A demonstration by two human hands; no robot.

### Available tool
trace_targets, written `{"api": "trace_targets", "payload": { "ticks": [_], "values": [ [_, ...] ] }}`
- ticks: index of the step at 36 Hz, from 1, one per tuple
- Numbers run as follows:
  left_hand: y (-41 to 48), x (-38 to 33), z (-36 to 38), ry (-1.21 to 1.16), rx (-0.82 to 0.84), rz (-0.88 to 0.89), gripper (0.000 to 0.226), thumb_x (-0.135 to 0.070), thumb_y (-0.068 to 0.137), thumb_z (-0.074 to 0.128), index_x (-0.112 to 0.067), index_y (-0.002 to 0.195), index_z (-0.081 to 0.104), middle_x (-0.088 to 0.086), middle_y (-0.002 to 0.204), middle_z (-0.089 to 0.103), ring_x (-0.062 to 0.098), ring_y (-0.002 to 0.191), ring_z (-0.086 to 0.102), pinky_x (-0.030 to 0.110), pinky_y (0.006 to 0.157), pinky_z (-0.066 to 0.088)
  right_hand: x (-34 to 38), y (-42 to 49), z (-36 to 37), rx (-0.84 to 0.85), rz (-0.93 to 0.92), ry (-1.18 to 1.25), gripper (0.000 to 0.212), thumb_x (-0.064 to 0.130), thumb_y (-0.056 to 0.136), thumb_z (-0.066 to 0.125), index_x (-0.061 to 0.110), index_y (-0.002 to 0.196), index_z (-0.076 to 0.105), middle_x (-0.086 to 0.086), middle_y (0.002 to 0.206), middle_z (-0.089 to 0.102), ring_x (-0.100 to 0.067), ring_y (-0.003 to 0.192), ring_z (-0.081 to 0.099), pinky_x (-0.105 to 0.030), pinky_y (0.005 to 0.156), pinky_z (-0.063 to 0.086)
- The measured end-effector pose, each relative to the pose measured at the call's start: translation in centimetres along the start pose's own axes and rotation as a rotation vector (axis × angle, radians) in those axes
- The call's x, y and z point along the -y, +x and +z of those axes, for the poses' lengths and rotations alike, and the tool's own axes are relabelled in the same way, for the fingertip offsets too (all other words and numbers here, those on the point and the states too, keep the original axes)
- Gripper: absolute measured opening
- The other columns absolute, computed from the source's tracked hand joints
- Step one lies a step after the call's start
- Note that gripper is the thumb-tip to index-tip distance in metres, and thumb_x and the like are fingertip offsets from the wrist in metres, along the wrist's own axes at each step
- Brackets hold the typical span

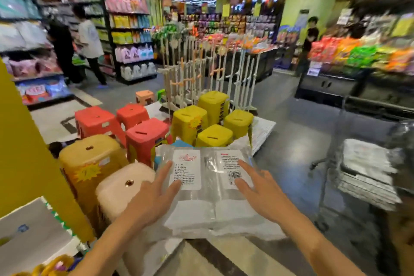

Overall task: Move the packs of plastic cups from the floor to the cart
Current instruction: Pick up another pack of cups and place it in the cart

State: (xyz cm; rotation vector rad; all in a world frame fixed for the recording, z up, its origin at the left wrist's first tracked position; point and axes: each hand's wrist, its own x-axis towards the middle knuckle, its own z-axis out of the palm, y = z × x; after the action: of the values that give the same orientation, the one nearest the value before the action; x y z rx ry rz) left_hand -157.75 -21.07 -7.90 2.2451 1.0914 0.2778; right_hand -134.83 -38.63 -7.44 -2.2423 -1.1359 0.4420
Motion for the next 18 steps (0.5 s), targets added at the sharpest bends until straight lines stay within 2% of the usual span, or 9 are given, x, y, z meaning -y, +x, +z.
{"api": "trace_targets", "payload": {
  "ticks": [2,5,7,10,13,15,18],
  "values": [
    [0.6,-2.6,-0.3,0.022,0.037,0.089,0.066,-0.077,0.088,0.024,-0.060,0.147,0.000,0.004,0.157,0.035,0.027,0.139,0.038,0.040,0.109,0.027,-0.7,-1.4,-2.1,-0.046,0.027,0.009,0.058,0.065,0.095,0.038,0.059,0.149,0.016,-0.003,0.156,0.022,-0.023,0.140,0.036,-0.035,0.109,0.033],
    [1.2,-6.0,0.3,-0.023,0.107,0.208,0.069,-0.073,0.088,0.029,-0.056,0.149,0.002,-0.011,0.161,0.019,0.021,0.149,0.019,0.040,0.117,0.017,-2.7,-4.0,-4.7,-0.128,0.096,0.019,0.060,0.073,0.090,0.036,0.064,0.145,0.014,-0.001,0.154,0.028,-0.021,0.136,0.042,-0.043,0.113,0.036],
    [1.7,-7.8,1.7,-0.031,0.169,0.248,0.070,-0.076,0.085,0.029,-0.059,0.147,0.002,-0.010,0.162,0.016,0.024,0.150,0.013,0.044,0.119,0.015,-4.1,-6.0,-6.2,-0.163,0.140,0.024,0.061,0.074,0.090,0.036,0.065,0.145,0.013,0.000,0.155,0.028,-0.019,0.137,0.041,-0.040,0.112,0.035],
    [2.2,-10.5,4.3,-0.014,0.262,0.285,0.071,-0.082,0.083,0.027,-0.062,0.145,-0.001,-0.004,0.162,0.018,0.026,0.147,0.021,0.044,0.117,0.020,-6.1,-8.9,-8.6,-0.188,0.218,0.023,0.063,0.074,0.089,0.037,0.064,0.146,0.014,0.002,0.161,0.021,-0.019,0.144,0.032,-0.039,0.115,0.032],
    [1.6,-14.0,6.6,-0.006,0.296,0.354,0.070,-0.075,0.088,0.030,-0.055,0.150,0.003,-0.008,0.162,0.017,0.025,0.148,0.020,0.043,0.119,0.018,-7.8,-11.4,-10.9,-0.205,0.279,0.012,0.062,0.070,0.093,0.037,0.058,0.150,0.015,0.002,0.163,0.017,-0.019,0.148,0.023,-0.037,0.115,0.027],
    [0.9,-16.3,8.0,-0.001,0.324,0.395,0.066,-0.065,0.095,0.032,-0.050,0.152,0.003,-0.011,0.163,0.011,0.023,0.150,0.011,0.040,0.119,0.013,-8.9,-13.0,-12.4,-0.230,0.320,-0.001,0.061,0.068,0.094,0.037,0.057,0.150,0.015,-0.005,0.160,0.021,-0.023,0.144,0.031,-0.035,0.113,0.031],
    [0.5,-19.5,10.0,0.030,0.351,0.444,0.067,-0.071,0.092,0.029,-0.054,0.150,0.000,-0.013,0.162,0.014,0.022,0.150,0.015,0.042,0.119,0.016,-10.9,-14.8,-14.5,-0.263,0.378,-0.014,0.061,0.068,0.094,0.036,0.058,0.150,0.015,-0.008,0.154,0.028,-0.024,0.134,0.044,-0.035,0.110,0.037]
  ]
}}
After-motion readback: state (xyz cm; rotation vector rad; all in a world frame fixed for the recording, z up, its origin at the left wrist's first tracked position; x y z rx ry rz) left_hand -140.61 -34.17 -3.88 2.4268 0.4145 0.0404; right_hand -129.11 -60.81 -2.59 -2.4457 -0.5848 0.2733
